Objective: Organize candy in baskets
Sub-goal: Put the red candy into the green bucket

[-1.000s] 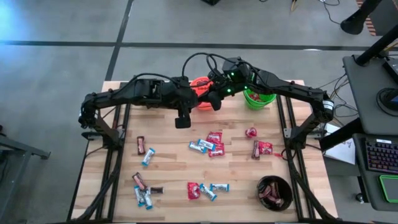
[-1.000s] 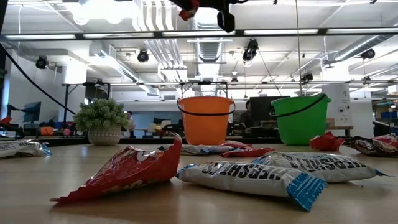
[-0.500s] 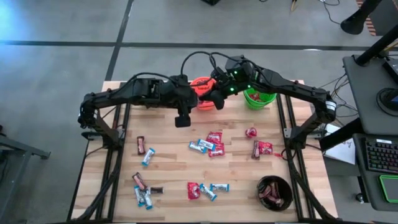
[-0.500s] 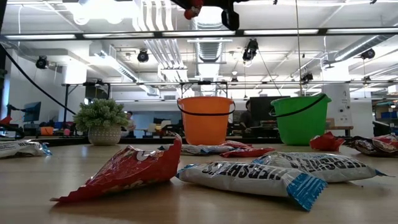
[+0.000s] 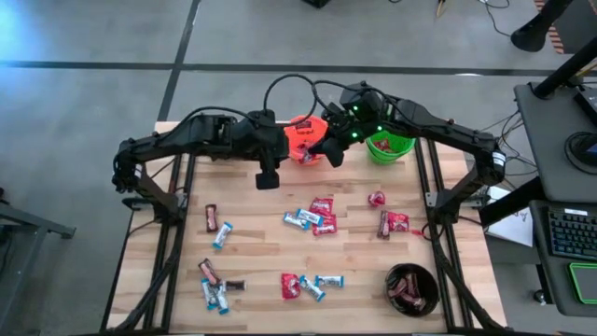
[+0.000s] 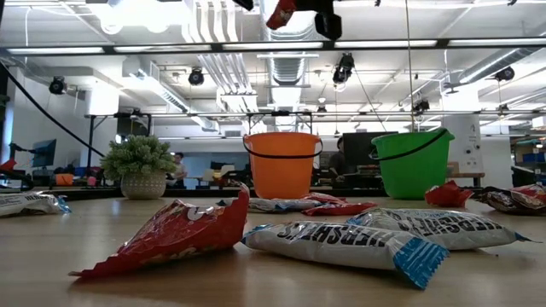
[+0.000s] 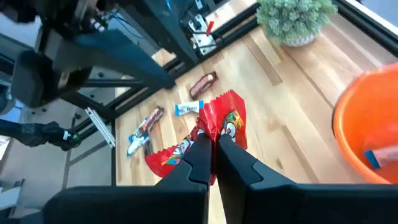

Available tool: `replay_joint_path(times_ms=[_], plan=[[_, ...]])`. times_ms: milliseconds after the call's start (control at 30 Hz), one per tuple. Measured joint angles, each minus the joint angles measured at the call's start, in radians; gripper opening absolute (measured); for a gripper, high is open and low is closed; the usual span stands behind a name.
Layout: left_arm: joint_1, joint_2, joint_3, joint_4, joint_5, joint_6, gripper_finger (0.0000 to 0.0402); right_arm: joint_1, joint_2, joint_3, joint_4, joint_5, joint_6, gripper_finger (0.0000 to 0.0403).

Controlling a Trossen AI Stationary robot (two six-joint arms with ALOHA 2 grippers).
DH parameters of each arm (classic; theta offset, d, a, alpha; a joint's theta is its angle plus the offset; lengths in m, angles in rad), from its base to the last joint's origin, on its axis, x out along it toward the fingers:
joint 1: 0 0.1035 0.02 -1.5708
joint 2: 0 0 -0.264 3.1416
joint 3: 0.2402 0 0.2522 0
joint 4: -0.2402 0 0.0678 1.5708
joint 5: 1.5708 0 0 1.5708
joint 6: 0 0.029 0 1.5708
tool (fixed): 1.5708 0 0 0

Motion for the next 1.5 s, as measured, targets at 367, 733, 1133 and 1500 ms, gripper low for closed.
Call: replay_joint_path(times_ms=[367,733,1133,1500], plan=[[0.0,-0.032,0.001,-0.055,-0.018,-0.012,0.0098,0.031,-0.013,0.147,-0.345,0.004,0.017,0.0008],[0.0,-0.038,0.001,-0.144,-0.017,-0.014,0.0098,0.157,-0.028,0.277,-0.644,0.121,0.136,0.0008],[-0.001,-0.059,0.001,-0.154,-0.016,-0.005,0.0098,0.364,-0.048,0.28,-0.779,0.229,0.393,0.0008],[-0.001,-0.105,0.001,-0.158,-0.016,0.01,0.0098,0.489,-0.048,0.279,-0.785,0.345,0.532,0.0008]])
